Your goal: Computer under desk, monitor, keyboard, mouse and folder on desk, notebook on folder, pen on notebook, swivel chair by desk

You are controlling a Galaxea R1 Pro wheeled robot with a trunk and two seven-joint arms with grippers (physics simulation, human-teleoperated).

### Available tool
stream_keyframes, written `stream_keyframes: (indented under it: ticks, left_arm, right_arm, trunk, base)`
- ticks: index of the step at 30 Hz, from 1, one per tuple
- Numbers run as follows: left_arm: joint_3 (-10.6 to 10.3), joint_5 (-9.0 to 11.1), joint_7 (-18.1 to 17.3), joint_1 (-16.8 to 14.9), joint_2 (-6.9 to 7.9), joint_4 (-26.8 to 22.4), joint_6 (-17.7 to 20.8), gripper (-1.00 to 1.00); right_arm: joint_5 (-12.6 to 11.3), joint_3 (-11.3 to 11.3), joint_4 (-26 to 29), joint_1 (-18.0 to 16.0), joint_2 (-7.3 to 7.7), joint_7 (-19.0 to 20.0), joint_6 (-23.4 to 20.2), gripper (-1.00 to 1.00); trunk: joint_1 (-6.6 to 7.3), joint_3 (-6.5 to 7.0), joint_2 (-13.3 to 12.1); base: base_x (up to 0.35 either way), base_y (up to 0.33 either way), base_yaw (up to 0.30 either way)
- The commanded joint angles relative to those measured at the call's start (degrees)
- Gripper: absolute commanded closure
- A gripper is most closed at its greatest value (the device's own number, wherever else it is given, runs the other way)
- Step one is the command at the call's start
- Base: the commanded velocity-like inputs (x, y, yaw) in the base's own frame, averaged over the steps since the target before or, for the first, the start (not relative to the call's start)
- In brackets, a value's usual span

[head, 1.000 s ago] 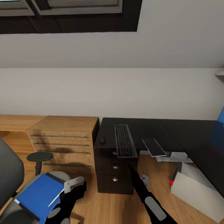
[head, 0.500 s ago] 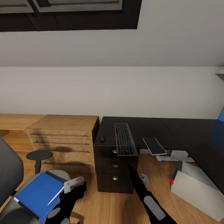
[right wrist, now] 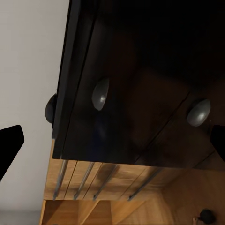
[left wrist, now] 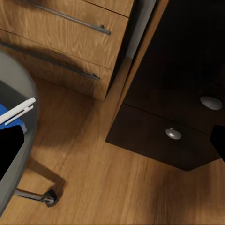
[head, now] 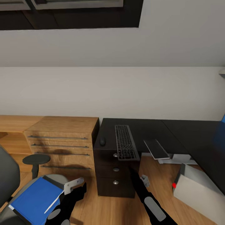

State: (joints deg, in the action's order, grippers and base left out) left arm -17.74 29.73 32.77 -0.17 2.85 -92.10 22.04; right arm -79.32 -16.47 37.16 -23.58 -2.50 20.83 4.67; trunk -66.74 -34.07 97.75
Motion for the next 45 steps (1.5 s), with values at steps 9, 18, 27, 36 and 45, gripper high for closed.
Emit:
stream_keyframes:
  ticks: [9,18,27,36,45]
  left_arm:
    - [-0.1,0.42,0.45,-0.01,0.06,0.08,0.09,-1.0]
    - [-0.1,0.42,0.45,-0.01,0.05,0.52,0.1,-1.0]
    - [-0.1,0.42,0.45,0.0,0.05,0.65,0.1,-1.0]
    - [-0.1,0.42,0.45,-0.04,0.05,0.69,0.1,-1.0]
    - [-0.1,0.42,0.45,-0.01,0.05,0.69,0.1,-1.0]
  right_arm:
    - [-0.83,-0.32,-0.15,-0.06,0.02,0.18,0.27,-1.0]
    - [-0.76,-0.07,-0.32,-0.06,0.04,0.18,0.26,-1.0]
    - [-0.83,-0.05,-0.33,-0.06,0.04,0.17,0.25,-1.0]
    - [-0.84,-0.05,-0.33,-0.06,0.04,0.09,0.25,-1.0]
    - [-0.78,-0.05,-0.33,-0.06,0.04,0.09,0.25,-1.0]
  trunk:
    - [-0.03,-0.05,0.02]
    - [-0.03,-0.05,0.02]
    - [-0.03,-0.05,0.02]
    - [1.95,1.57,-3.59]
    - [2.39,1.93,-4.39]
  base:
    - [0.116,0.0,0.0]
    - [0.169,0.0,0.0]
    - [0.008,0.0,0.0]
    - [0.0,0.0,0.0]
    - [0.0,0.0,0.0]
